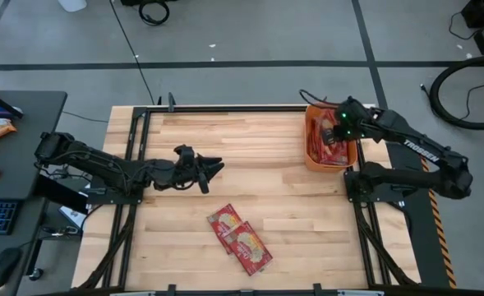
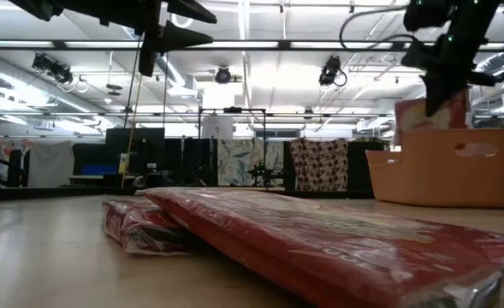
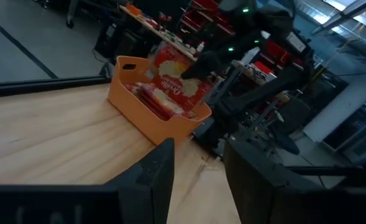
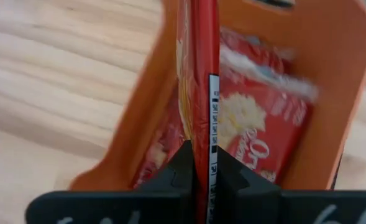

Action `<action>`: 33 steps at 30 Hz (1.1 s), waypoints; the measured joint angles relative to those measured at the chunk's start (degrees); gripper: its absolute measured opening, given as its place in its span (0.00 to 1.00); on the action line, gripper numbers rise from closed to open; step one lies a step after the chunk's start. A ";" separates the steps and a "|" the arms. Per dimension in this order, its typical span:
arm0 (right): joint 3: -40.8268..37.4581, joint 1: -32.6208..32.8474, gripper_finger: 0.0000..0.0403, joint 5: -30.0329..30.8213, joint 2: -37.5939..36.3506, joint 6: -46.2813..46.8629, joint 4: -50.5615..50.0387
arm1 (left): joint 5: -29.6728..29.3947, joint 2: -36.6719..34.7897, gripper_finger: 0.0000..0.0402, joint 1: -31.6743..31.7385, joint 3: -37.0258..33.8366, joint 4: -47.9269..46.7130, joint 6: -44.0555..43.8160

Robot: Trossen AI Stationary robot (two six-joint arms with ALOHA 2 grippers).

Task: Sort popcorn bags into baskets
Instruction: Stack the red popcorn on the orange bin

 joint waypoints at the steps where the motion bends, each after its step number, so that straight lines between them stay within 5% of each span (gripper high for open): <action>1: -0.99 -0.93 0.07 -0.22 -0.35 1.12 0.20 | 0.48 0.00 0.36 0.00 0.00 0.00 -0.04; 7: -5.07 -5.61 0.10 -2.77 -3.76 6.34 1.40 | 3.24 -0.02 0.36 -0.09 -0.04 -1.71 -3.00; 20: -5.24 -9.43 0.32 -5.05 -4.31 2.58 -6.09 | 10.30 -0.02 0.36 -0.04 -0.04 -4.24 -3.76; 33: -4.92 -11.85 0.34 -2.77 -2.38 -1.02 -10.25 | 14.81 -0.02 0.36 -0.07 -0.05 -6.20 -4.09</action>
